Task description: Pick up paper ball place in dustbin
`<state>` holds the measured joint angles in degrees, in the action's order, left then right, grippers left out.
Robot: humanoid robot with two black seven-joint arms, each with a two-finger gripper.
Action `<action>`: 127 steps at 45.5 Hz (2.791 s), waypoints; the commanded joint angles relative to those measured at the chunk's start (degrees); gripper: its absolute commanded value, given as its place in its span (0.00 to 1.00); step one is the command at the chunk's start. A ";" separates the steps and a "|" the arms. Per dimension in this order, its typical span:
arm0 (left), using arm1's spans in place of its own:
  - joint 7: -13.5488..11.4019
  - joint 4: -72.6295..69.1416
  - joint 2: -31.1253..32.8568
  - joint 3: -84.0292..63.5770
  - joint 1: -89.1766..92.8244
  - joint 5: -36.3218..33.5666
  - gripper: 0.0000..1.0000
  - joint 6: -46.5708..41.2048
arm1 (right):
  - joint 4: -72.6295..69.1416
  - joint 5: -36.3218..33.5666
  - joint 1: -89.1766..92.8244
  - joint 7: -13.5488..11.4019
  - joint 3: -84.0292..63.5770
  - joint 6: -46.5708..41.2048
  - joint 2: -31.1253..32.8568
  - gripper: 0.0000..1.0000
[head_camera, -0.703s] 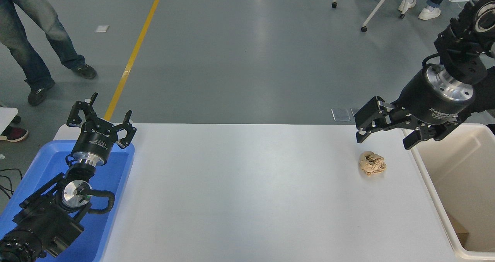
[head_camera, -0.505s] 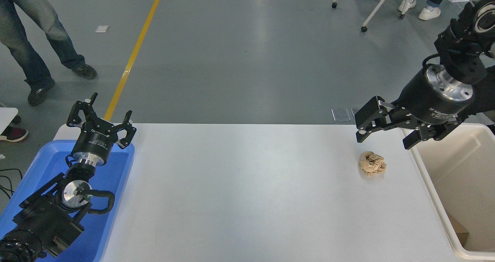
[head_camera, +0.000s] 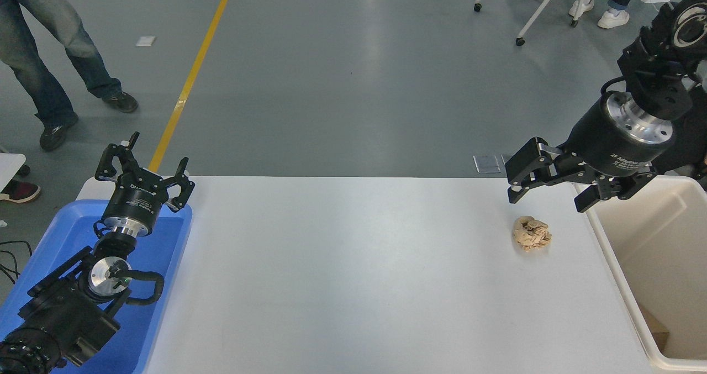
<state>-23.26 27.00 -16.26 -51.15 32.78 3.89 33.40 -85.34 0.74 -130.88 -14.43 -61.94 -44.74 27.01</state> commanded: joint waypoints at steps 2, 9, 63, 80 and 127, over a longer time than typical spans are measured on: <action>-0.03 0.08 0.00 0.00 0.00 0.06 0.99 0.00 | 2.46 -0.21 2.38 0.01 1.21 0.00 -1.53 1.00; -0.03 -0.01 0.00 0.00 0.00 -0.02 0.99 0.00 | 3.17 -0.12 3.61 0.01 1.30 0.00 -1.44 1.00; -0.03 -0.01 0.00 0.00 0.00 0.06 0.99 0.00 | 8.43 0.14 8.53 0.01 1.30 0.88 -1.52 1.00; -0.03 -0.01 0.00 0.00 0.00 0.06 0.99 0.08 | 31.72 -0.48 26.02 0.19 2.70 11.96 -4.33 1.00; -0.03 0.07 0.00 0.00 0.00 0.06 0.99 0.08 | 57.57 -0.48 63.46 0.28 8.24 45.53 -16.90 1.00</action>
<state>-23.29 27.02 -16.26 -51.19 32.78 3.95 33.49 -33.06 0.46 -74.31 -14.22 -55.99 -3.76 12.80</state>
